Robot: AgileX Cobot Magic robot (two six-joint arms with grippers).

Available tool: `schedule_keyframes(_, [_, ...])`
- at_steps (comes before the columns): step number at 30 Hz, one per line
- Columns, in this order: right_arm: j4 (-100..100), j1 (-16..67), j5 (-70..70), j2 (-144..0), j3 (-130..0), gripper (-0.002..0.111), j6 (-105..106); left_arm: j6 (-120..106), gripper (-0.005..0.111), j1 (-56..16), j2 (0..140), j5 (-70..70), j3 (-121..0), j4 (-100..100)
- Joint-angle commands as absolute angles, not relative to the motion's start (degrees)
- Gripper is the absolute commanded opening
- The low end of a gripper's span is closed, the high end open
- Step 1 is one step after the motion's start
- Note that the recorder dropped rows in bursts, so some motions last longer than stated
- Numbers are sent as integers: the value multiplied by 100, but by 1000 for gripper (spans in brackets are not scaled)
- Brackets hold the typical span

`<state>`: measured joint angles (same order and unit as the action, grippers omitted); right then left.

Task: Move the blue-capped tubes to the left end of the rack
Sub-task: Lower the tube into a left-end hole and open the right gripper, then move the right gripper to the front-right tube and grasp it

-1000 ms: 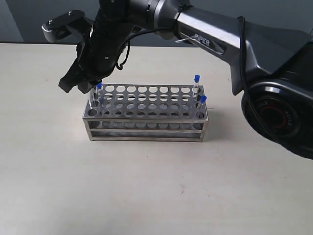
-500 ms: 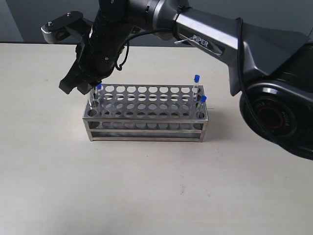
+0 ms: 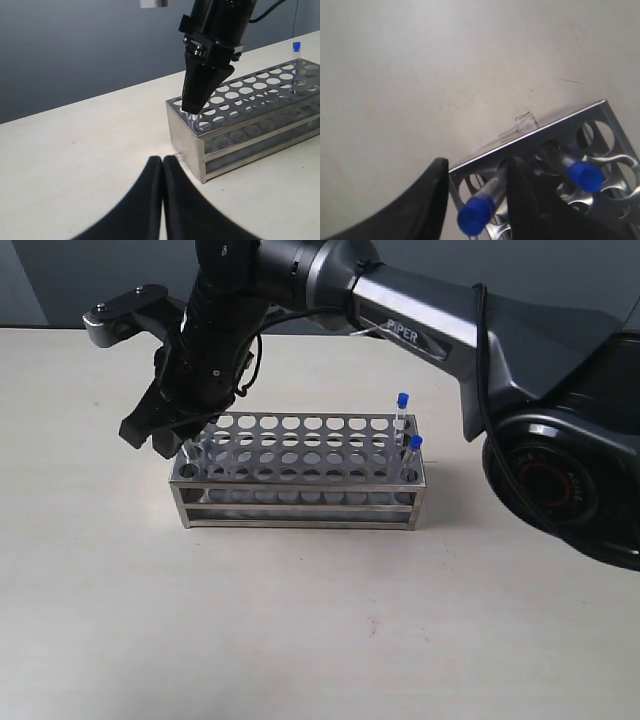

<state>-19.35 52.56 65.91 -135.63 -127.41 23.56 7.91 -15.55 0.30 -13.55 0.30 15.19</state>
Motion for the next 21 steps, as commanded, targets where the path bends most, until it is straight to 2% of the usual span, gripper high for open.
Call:
schedule_keyframes(1, [-2096,5263,6743,-13515,-12716,38,2280,818,1,-1618,0,-1329,0,1517])
schedule_keyframes(21, [-1210,5261,6933,-13044,-12716,38,1814,818,1,-1618,0,-1329,0,1517])
